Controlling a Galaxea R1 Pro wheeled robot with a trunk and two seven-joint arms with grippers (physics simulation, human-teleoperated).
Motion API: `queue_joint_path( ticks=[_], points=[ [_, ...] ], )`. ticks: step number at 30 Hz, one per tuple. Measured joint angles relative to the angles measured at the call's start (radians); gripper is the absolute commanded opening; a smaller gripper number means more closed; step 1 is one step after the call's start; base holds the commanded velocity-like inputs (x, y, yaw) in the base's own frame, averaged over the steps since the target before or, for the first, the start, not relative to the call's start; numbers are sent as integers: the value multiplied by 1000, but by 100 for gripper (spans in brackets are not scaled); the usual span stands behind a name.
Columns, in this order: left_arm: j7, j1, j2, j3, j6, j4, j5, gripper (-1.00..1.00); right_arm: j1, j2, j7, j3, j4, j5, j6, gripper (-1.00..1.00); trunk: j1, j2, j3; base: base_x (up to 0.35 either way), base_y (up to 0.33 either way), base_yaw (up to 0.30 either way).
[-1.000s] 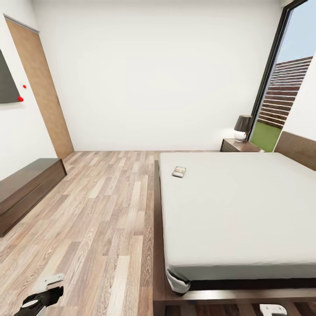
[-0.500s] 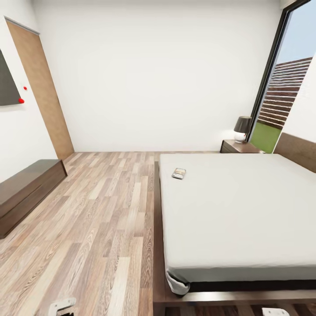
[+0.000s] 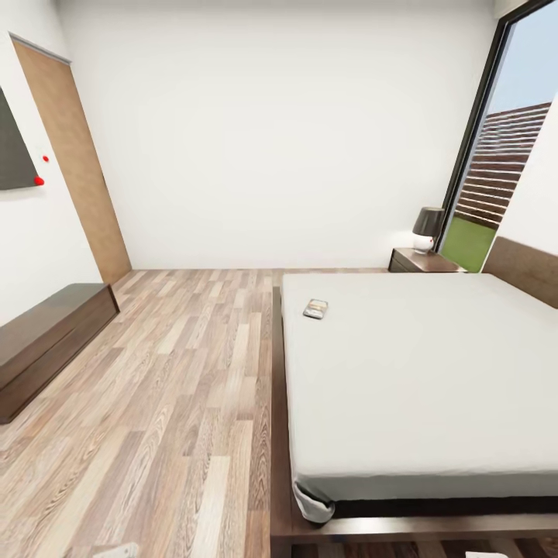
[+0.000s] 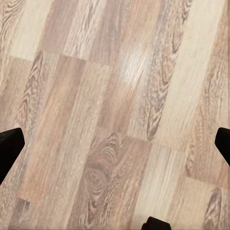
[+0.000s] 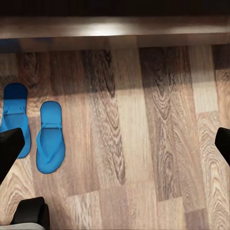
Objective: In the bedroom, move the book from the bed onto either nightstand, and place the two sandals side by side next to the bed.
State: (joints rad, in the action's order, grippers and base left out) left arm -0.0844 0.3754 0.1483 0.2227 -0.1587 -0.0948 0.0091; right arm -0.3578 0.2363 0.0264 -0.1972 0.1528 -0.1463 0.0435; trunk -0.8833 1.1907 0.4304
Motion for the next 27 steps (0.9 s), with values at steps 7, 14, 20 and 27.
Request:
queue_joint_path(
  ticks=[7,14,20,27],
  points=[
    [0,-10,-9,0,-13,0,1,100,3,-2,0,0,0,-2,3,100,27,-49,-22,0,0,0],
    [1,-16,-14,1,-29,0,2,100,3,-5,0,1,0,-3,3,100,54,-98,-44,0,0,0],
    [1,-17,-17,1,-38,0,1,100,3,-6,0,3,0,-4,3,100,77,-140,-63,0,0,0],
    [2,-18,-18,0,-42,0,1,100,4,-6,0,3,0,-4,3,100,104,-189,-85,0,0,0]
  ],
)
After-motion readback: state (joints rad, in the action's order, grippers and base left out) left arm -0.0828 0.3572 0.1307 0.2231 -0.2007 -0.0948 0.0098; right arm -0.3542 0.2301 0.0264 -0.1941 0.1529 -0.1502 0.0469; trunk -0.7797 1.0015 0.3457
